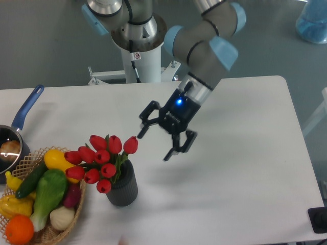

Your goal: Insert the flowers into the vase

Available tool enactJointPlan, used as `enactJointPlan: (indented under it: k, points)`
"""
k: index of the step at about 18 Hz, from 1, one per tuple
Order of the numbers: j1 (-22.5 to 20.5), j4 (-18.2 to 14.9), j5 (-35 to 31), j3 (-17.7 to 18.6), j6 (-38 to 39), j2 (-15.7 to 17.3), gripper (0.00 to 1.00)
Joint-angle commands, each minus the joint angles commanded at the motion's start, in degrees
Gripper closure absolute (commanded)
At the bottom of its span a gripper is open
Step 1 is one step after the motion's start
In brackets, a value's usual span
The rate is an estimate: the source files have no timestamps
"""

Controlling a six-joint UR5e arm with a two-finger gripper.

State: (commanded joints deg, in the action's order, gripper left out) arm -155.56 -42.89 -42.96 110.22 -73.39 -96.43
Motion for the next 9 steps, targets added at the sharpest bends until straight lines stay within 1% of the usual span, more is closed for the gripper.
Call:
enactJointPlan:
  k: [1,2,4,5,6,7,8,9]
  points:
    - [-0.7,-0.4,-3.4,-0.5,0.1,1.3,0.00]
    - [-0.9,-0.6,-8.3,-0.8,0.2,2.2,0.00]
    - [-1.0,-0.6,-20.3,-1.5,0.1,3.5,0.00]
    - [-1.1,-1.2,-25.5,-2.5,-0.3,3.6,0.00]
    - [-1.1,-3.1,-29.0,-3.6,-0.3,4.0,0.00]
    - [-0.7,-5.8,-31.5,-4.9,-0.5,5.1,0.00]
    - [-0.5,-8.7,-32.4,-5.7,-1.1,6.6,0.00]
    - [-0.5,-10.9,-33.2,-6.1,-1.7,7.3,0.00]
